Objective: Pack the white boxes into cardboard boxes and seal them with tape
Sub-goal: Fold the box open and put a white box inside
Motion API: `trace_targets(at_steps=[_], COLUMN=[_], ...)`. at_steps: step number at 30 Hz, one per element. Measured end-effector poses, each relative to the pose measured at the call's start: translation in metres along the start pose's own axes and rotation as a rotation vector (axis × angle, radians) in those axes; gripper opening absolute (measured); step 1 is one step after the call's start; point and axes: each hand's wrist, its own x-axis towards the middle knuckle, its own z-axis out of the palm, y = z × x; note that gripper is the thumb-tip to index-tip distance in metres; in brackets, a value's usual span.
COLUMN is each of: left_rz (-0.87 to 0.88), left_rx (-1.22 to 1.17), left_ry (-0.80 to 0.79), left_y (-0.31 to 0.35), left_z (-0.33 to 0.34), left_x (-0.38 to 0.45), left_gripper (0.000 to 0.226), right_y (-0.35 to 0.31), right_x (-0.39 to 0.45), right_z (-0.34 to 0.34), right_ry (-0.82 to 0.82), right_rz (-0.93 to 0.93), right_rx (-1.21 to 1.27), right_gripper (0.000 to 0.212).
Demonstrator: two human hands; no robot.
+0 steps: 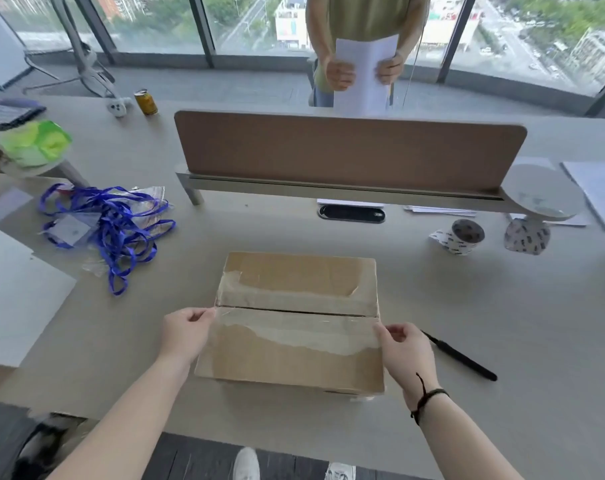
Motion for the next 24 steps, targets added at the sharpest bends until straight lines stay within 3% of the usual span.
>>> trace_targets(at_steps=[3,6,9,14,20,24], left_rz=[0.018,0.026,-0.082,-0.27,-0.325,-0.287], left_rx=[-0.003,-0.002,-0.115,-0.365,-0.518,-0.566], left_ry=[0.005,-0.036,-0.129,-0.285,-0.378,-0.403], left_y=[-0.001,-0.005,-0.007,-0.001,-0.005,-0.006], left_z=[-0.004,-0.009,-0.02,-0.032,-0.024,-0.019], left_x=[-0.026,-0.036,-0.038,-0.042,-0.042,-0.042], left_gripper=[0.014,0.016,0.018,0.025,0.029,0.065], right_y=[0.002,0.006,0.005,0.002,-0.009,-0.016], right_x=[-0.014,-0.022,-0.03,-0.038,-0.046,-0.055], right_z=[-0.006,-0.002,0.003,0.002,0.014,0.025], right_ry=[-0.045,-0.038,-0.04,-0.104,-0.054,-0.024], right_rz=[-0.009,-0.009,0.03,0.17,0.228,0.141], right_rx=[0.008,0.022,0.088,0.296,0.449,0.426], right_gripper=[0.013,0.022,0.029,0.023,0.037,0.061])
